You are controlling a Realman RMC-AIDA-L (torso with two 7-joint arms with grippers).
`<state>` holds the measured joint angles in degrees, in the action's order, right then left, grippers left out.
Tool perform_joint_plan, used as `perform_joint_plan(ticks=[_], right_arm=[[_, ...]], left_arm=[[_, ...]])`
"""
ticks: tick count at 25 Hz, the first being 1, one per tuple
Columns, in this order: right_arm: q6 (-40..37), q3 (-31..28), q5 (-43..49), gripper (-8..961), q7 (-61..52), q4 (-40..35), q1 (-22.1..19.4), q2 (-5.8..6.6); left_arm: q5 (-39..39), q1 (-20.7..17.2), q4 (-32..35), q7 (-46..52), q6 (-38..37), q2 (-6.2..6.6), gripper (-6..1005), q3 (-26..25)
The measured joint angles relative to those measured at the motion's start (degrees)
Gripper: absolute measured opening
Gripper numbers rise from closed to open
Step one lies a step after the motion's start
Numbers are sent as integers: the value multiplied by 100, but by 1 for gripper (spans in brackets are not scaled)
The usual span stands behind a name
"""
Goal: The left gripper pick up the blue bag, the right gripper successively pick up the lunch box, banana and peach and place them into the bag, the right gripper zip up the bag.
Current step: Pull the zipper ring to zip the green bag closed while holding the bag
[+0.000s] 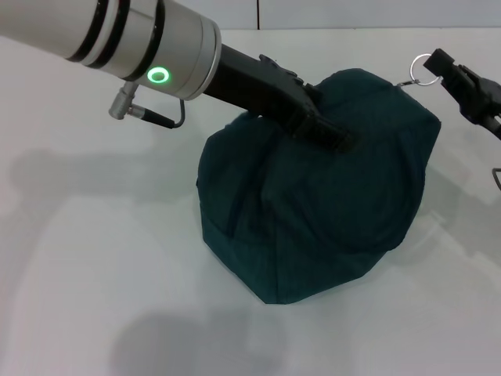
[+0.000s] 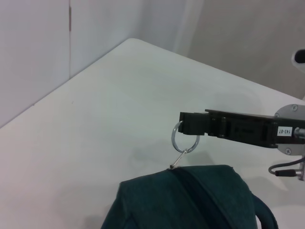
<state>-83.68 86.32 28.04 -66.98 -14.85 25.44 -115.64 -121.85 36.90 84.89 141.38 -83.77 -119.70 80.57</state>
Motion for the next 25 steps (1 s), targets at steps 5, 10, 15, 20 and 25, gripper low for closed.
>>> perform_joint_plan(ticks=[5, 10, 15, 20, 25], right_arm=[[0, 0, 0, 30, 0, 0, -11, -2], [1, -1, 0, 31, 0, 0, -13, -2], [1, -1, 0, 32, 0, 0, -8, -2], [1, 7, 0, 32, 0, 0, -18, -2], [2, -3, -17, 33, 0, 55, -25, -2]], left_arm=[[26, -89, 142, -120, -28, -1, 804, 31], [0, -95, 155, -124, -31, 4, 756, 96], [-20, -83, 158, -127, -37, 10, 626, 100], [20, -91, 167, -270, -36, 12, 433, 100], [25, -99, 197, -381, -30, 2, 181, 100]])
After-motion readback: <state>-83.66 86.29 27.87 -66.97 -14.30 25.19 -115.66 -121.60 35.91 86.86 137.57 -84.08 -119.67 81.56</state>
